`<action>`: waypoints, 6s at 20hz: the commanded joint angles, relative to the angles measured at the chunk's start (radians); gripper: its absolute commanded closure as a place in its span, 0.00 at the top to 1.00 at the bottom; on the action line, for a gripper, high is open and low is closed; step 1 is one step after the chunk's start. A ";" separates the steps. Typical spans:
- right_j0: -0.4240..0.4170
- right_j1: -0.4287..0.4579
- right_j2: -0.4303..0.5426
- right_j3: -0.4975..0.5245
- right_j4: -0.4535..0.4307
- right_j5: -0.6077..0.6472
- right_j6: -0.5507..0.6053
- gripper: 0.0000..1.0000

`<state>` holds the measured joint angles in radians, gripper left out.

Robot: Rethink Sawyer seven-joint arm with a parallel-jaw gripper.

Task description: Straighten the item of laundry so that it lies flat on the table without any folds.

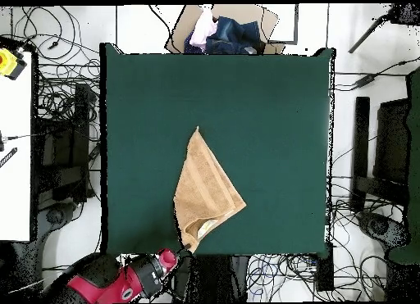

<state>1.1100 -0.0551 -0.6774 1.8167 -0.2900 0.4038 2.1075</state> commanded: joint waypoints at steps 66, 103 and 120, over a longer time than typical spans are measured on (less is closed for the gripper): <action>-0.989 -0.896 0.809 0.389 0.063 0.158 -0.260 1.00; -1.161 -0.138 0.627 -0.224 -0.592 -0.301 0.082 1.00; -1.215 -0.127 0.642 -0.217 -0.615 -0.405 0.032 0.00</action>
<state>-0.0420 -0.4146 -0.0756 1.8841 -0.8348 0.2132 2.0893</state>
